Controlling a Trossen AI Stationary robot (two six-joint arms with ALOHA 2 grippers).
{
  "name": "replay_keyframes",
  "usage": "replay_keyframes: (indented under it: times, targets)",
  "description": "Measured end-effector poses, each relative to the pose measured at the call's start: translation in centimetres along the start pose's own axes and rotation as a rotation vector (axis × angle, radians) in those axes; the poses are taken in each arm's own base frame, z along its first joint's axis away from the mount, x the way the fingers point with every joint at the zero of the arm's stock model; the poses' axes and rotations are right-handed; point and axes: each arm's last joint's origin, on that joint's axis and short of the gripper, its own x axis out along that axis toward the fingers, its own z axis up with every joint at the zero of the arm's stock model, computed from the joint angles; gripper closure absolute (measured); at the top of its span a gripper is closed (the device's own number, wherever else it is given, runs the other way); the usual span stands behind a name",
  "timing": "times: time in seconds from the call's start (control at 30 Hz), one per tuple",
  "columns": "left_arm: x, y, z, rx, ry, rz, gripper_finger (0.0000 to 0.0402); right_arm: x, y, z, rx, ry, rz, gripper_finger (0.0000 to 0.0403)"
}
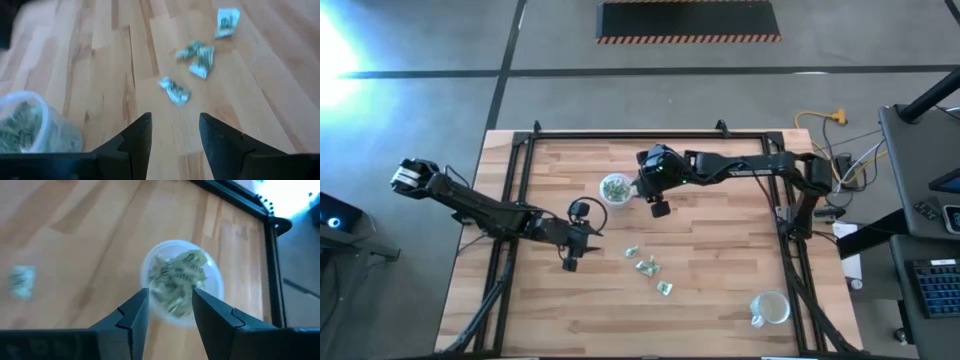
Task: Pick and place Stevia / Truvia into bins
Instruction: Put the stevia packet into the transparent container
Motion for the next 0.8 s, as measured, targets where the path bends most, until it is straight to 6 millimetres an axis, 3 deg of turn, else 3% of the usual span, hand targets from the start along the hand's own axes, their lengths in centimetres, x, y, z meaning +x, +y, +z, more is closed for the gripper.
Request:
replay_keyframes:
  times: [0.33, 0.8]
  targets:
    - [2.3, -0.5, 1.1, 0.073, -0.13, 0.015, 0.0253, -4.7, 2.8, -0.6, 0.138, 0.132, 0.109, 0.0277]
    - [8.6, -2.2, -1.1, 0.029, -0.044, 0.004, 0.0253, -8.2, 6.6, -6.7, 0.302, 0.19, 0.113, 0.0288]
